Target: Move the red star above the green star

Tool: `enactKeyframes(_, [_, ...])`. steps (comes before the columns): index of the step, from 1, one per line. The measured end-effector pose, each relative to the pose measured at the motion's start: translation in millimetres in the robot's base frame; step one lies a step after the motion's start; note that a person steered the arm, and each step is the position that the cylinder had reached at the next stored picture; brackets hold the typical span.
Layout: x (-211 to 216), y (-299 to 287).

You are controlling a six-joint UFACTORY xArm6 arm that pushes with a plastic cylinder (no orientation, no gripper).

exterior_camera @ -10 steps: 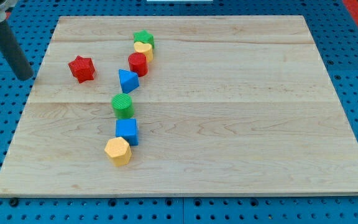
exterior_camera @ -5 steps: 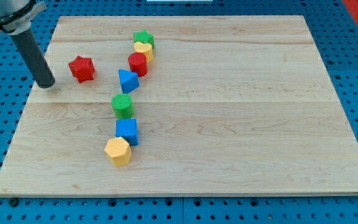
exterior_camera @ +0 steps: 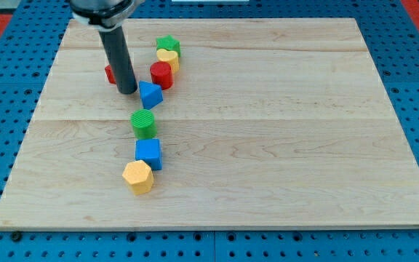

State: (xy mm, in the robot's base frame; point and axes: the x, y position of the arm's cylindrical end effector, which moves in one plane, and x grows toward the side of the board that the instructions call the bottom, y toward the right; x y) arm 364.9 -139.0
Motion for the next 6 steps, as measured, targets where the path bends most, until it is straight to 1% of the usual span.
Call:
enactKeyframes(1, [-30,-28])
enactKeyframes(2, [-7,-63])
enactKeyframes(3, [-25,-83])
enactKeyframes(4, [-71,-63])
enactKeyframes(5, [-84,-27])
enactKeyframes(6, [-55,-36])
